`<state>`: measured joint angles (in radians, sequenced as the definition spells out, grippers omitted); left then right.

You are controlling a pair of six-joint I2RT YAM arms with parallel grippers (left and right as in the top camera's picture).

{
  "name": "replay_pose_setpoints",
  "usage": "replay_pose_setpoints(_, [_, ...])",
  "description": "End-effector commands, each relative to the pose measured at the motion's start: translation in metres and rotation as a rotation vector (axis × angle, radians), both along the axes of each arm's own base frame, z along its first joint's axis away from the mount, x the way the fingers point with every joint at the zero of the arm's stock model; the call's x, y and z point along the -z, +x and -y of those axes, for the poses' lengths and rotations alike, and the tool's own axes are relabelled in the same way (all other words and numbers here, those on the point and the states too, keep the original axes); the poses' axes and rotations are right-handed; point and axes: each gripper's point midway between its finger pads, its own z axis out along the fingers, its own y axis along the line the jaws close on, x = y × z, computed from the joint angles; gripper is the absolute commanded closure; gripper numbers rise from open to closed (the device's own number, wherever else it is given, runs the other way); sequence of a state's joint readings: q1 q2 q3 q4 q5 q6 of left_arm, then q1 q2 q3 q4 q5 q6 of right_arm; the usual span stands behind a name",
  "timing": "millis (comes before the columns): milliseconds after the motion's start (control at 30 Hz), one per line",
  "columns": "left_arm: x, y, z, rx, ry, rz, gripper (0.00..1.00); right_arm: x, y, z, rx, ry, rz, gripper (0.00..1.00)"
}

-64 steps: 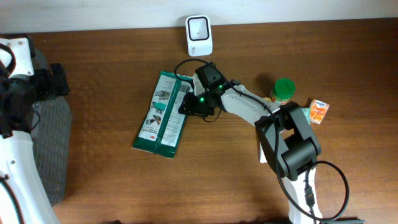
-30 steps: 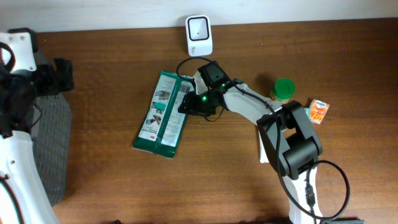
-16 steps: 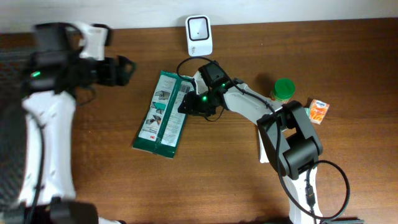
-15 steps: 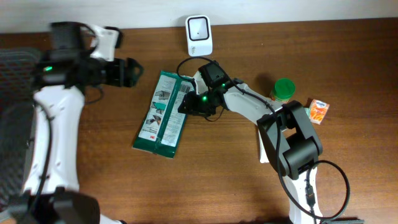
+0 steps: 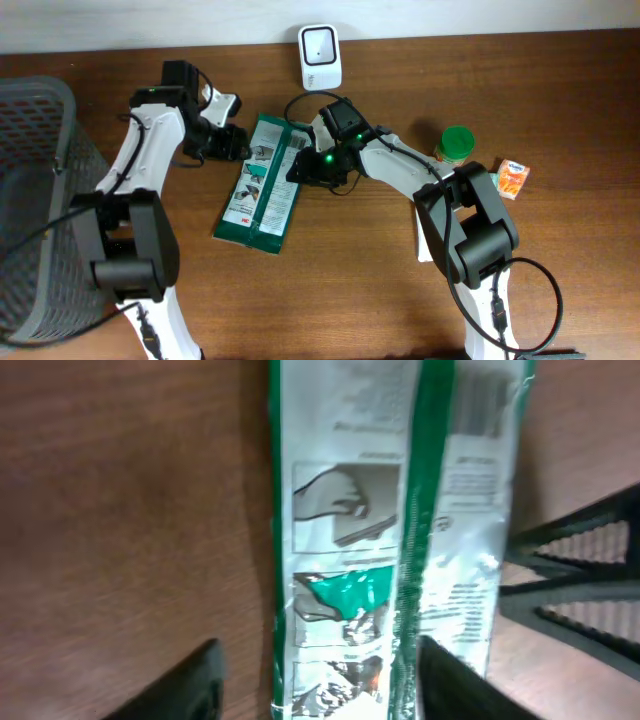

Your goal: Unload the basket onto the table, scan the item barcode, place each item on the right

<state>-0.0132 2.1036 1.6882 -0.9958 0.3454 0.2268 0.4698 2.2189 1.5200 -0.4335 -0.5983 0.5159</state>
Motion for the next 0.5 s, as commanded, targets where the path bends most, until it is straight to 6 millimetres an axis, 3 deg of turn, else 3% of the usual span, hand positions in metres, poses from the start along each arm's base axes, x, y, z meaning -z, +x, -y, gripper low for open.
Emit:
replay_pose_setpoints(0, [0.031, -0.004, -0.012, 0.005, 0.009, -0.066, 0.55, 0.022, -0.009, 0.008, 0.000, -0.035, -0.050, 0.53])
replay_pose_setpoints(200, [0.055, -0.009, -0.018, -0.010, 0.007, -0.124, 0.72, 0.021, -0.012, -0.001, 0.007, -0.025, -0.059, 0.53])
replay_pose_setpoints(267, [0.062, -0.011, -0.017, -0.008, -0.001, -0.141, 0.83, 0.020, -0.014, -0.004, 0.011, -0.024, -0.061, 0.53])
replay_pose_setpoints(467, [0.085, -0.013, 0.004, 0.005, -0.109, -0.184, 0.95, 0.018, -0.012, -0.014, 0.019, 0.002, -0.053, 0.54])
